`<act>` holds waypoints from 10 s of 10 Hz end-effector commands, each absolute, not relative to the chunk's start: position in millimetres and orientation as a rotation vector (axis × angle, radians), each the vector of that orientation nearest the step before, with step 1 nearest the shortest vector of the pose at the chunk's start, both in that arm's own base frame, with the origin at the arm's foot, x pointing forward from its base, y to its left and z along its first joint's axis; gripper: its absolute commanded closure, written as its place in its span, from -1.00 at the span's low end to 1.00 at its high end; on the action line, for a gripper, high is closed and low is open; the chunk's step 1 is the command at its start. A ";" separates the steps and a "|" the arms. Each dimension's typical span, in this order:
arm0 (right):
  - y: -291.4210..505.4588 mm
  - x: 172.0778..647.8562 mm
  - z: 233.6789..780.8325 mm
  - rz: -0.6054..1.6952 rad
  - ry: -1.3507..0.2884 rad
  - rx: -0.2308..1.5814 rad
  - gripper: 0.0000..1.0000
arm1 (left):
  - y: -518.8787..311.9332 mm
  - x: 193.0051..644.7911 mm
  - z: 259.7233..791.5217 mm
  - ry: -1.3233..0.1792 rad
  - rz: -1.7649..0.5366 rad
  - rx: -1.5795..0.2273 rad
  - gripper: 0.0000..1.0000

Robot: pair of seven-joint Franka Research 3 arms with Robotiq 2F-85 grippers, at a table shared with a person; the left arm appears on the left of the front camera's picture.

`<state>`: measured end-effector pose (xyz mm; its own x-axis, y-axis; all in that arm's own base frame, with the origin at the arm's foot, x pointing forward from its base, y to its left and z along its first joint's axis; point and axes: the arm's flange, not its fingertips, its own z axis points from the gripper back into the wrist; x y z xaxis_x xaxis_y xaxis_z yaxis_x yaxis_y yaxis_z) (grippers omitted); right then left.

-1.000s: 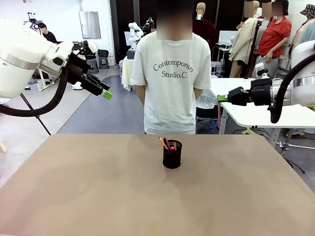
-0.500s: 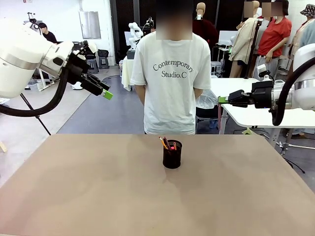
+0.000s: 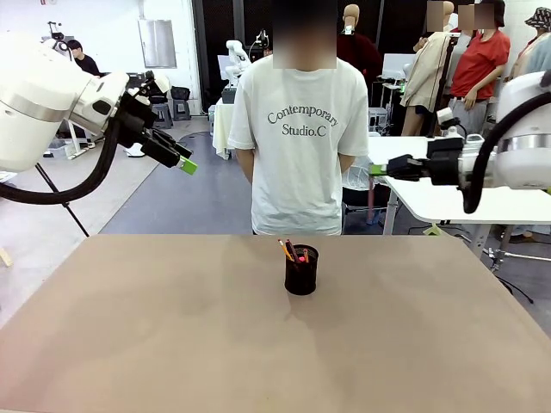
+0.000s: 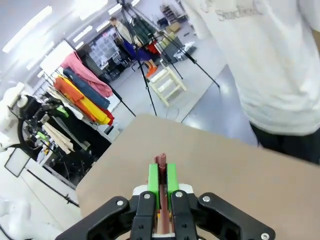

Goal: Place the pens into the pen holder.
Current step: Pick up a writing instrument from the table and place it into the Pen holder.

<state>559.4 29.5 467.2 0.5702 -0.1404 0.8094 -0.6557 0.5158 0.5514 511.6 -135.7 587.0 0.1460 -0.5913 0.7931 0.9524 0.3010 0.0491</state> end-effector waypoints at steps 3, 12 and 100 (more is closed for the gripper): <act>103.6 575.9 470.6 0.466 -1.218 1.011 1.00 | -134.0 511.5 587.9 -0.822 -1.187 -0.534 -1.00; 195.8 578.6 412.3 0.718 -1.326 0.841 1.00 | -134.0 511.5 587.9 -0.822 -1.187 -0.534 -1.00; -58.4 544.0 603.9 1.156 -0.735 0.638 -1.00 | -134.0 511.5 587.9 -0.822 -1.187 -0.534 -1.00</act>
